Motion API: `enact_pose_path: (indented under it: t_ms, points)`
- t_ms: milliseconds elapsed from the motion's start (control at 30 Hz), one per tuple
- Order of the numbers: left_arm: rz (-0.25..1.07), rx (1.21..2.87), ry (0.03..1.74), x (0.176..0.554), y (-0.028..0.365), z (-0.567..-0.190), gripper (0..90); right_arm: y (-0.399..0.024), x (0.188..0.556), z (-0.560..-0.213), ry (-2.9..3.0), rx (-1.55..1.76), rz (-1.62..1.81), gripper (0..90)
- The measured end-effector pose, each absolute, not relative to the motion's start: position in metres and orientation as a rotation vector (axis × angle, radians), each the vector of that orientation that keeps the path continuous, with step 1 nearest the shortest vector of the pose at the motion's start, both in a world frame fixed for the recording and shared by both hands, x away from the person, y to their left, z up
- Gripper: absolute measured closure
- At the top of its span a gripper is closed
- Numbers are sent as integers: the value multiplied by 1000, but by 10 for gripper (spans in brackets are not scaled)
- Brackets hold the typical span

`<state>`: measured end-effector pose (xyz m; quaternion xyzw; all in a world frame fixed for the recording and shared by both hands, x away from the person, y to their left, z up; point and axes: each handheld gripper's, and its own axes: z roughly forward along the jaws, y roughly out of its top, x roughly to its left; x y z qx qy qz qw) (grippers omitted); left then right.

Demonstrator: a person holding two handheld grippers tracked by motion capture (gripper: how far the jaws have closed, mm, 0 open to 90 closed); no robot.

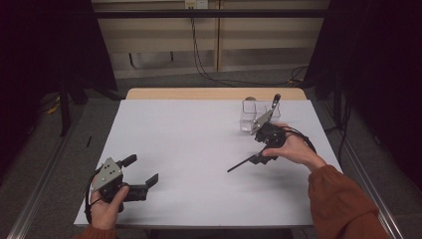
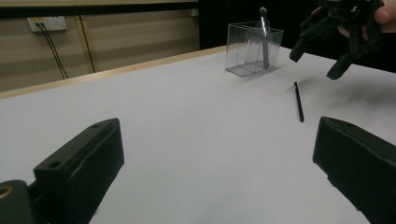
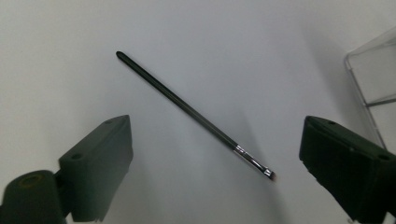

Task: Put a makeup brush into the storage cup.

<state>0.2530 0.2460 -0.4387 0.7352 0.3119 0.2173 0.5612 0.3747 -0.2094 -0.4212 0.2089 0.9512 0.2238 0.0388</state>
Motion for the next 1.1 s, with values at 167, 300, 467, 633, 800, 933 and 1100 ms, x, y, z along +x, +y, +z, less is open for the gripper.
enact_pose_path:
  t_ms: [167,300,467,633,800,933,1100]
  points:
    - [510,1731,735,253,246,-439,20,-204,380,-425,2961,606,588,88]
    - [510,1732,736,253,246,-439,20,-197,381,-429,2979,548,478,114]
    - [508,1732,734,253,245,-439,20,-193,385,-435,3013,504,410,124]
    - [509,1733,732,253,246,-439,20,-194,391,-441,3032,516,332,191]
    - [507,1740,728,254,245,-439,20,-195,391,-442,3029,505,326,245]
    - [506,1742,725,253,245,-439,20,-193,392,-446,3031,476,328,324]
    - [505,1739,726,254,246,-439,20,-195,396,-448,3041,454,336,432]
